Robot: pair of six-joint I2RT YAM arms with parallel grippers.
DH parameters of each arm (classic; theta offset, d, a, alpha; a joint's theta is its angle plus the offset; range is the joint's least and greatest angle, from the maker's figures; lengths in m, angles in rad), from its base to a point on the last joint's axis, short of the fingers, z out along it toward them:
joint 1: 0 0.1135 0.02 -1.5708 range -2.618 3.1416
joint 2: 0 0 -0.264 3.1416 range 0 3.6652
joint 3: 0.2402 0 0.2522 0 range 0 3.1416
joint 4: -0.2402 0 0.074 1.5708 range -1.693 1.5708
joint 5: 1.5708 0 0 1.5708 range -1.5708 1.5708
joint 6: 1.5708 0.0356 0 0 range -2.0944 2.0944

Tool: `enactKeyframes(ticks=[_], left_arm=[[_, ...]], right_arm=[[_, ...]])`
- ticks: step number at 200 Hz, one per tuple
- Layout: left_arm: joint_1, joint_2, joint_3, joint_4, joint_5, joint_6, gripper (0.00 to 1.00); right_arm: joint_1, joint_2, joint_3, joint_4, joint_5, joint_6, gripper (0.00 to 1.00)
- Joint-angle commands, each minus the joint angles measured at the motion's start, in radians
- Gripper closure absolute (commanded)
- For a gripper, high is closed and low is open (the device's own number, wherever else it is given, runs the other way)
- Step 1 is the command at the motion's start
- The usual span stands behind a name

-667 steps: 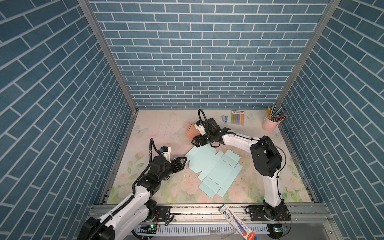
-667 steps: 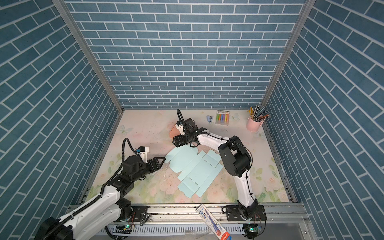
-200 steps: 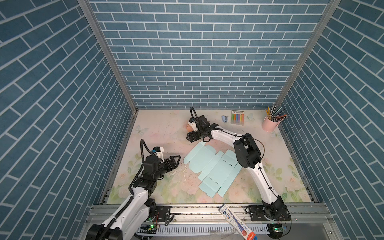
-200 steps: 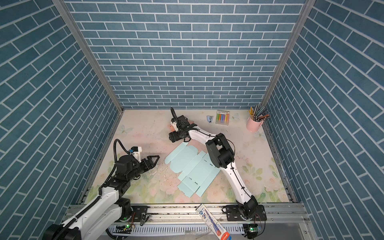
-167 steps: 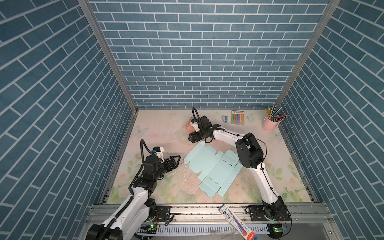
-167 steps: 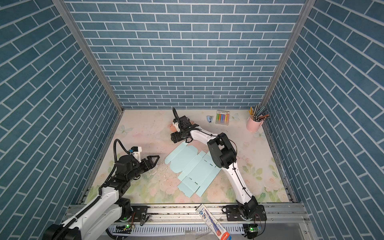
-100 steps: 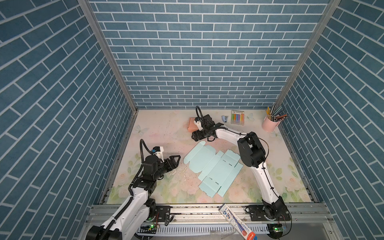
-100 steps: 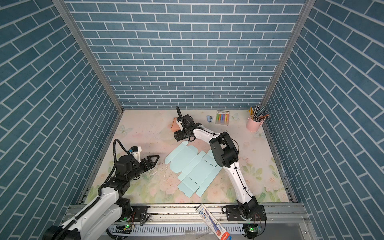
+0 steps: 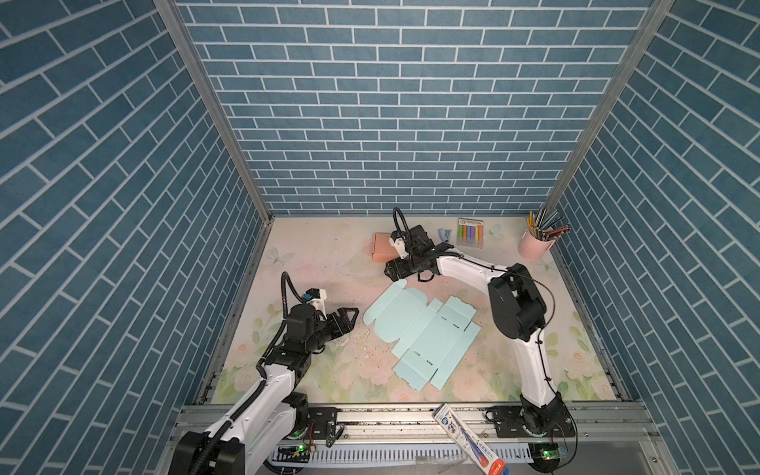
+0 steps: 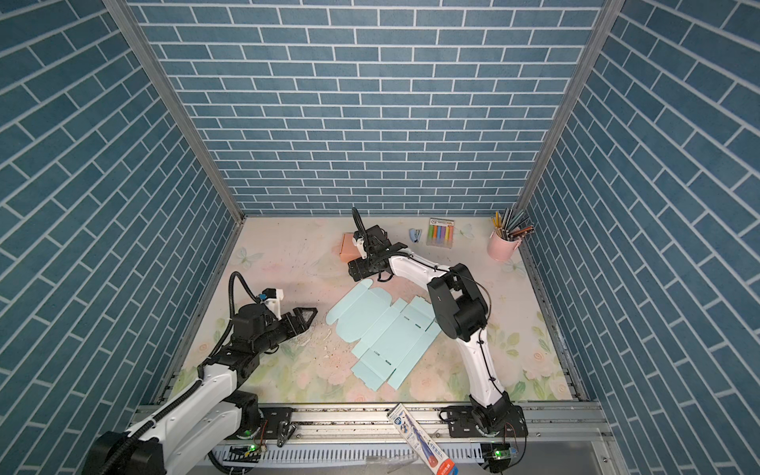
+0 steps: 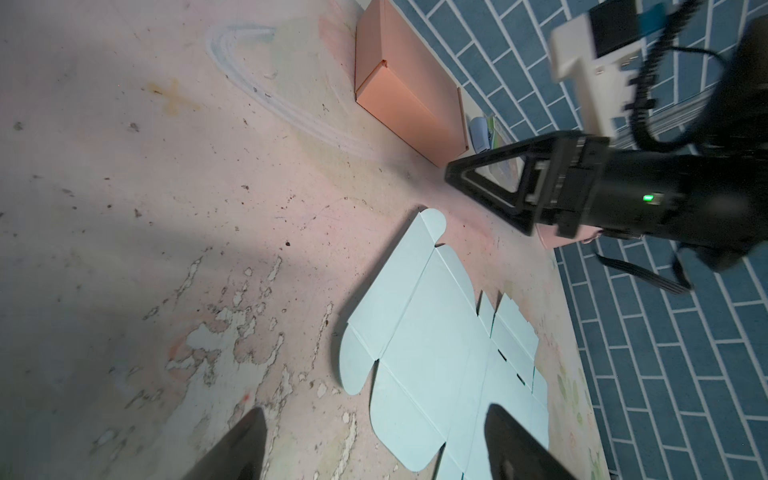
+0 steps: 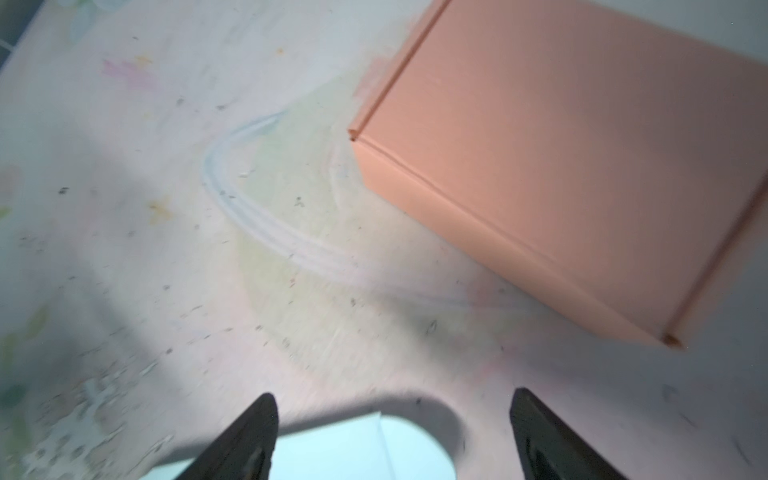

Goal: Fold the paper box

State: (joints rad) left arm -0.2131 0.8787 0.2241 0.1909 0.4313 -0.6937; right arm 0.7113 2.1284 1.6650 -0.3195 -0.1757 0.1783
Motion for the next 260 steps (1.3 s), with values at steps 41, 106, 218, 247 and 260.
enactKeyframes(ticks=[41, 106, 218, 247, 260], left_arm=[[-0.266, 0.162, 0.155, 0.075, -0.108, 0.107, 0.17], [-0.407, 0.389, 0.266, 0.158, -0.087, 0.186, 0.17], [-0.442, 0.508, 0.24, 0.268, -0.069, 0.176, 0.17], [-0.444, 0.519, 0.25, 0.253, -0.068, 0.18, 0.17], [-0.444, 0.517, 0.261, 0.234, -0.072, 0.186, 0.18]], right_arm=[[0.011, -0.628, -0.608, 0.041, -0.049, 0.219, 0.09], [0.182, -1.082, -1.012, -0.16, 0.093, 0.643, 0.06], [0.287, -1.391, -1.305, -0.104, 0.195, 0.988, 0.06], [0.287, -1.447, -1.398, 0.038, 0.201, 1.042, 0.06], [0.286, -1.456, -1.448, 0.116, 0.2, 1.062, 0.07]])
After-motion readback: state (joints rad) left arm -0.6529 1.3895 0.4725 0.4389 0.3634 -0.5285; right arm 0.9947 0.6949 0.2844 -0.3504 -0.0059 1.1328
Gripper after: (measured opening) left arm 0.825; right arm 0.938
